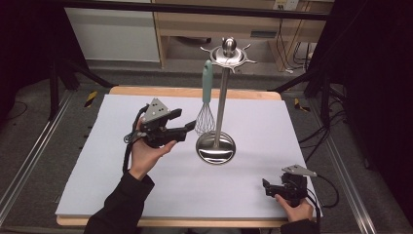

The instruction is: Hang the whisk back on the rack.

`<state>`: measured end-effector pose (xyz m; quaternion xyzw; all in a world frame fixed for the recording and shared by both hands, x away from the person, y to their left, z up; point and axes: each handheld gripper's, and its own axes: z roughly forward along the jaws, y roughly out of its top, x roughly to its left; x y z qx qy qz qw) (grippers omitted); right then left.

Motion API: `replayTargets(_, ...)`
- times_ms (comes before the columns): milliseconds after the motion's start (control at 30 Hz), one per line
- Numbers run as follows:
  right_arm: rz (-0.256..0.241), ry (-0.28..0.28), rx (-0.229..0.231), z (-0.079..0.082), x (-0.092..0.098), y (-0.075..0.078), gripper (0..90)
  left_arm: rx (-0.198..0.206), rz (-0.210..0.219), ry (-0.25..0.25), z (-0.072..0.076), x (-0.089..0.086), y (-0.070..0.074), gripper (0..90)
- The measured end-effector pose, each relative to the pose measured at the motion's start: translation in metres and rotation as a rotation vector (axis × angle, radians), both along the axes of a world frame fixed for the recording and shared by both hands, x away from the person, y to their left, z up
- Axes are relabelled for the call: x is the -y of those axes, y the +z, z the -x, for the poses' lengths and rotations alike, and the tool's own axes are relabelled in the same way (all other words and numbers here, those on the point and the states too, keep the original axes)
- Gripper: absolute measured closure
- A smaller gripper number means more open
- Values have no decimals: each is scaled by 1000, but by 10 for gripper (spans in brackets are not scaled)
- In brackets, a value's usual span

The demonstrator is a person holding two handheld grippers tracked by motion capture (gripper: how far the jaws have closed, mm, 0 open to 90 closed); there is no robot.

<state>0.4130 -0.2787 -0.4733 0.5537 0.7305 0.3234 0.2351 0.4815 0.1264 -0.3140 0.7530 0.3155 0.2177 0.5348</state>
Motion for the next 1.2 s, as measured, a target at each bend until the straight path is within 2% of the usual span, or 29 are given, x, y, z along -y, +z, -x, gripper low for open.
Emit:
replayTargets(100,-3,-4,0,1,0,0,74,-17,-11,2,2,-5,-10,361)
replayTargets(300,37,-10,-1,1,-2,-1,73,-54,-41,14,5,-16,-31,351)
replayTargets(667,61,-24,-11,0,-1,-4,72,-112,-111,53,9,-39,-66,331)
replayTargets(867,63,-33,-18,-1,1,-5,71,-148,-89,74,12,-59,-88,324)
replayTargets(900,62,-35,-21,-1,2,-5,71,-153,-85,80,12,-62,-92,321)
replayTargets(1000,66,-37,-24,-2,4,-6,71,-183,-114,135,6,-73,-106,317)
replayTargets(1067,64,-42,-28,-2,5,-6,71,-200,-101,151,5,-81,-112,314)
replayTargets(1200,68,-45,-28,-3,8,-7,71,-218,-108,191,4,-94,-120,304)
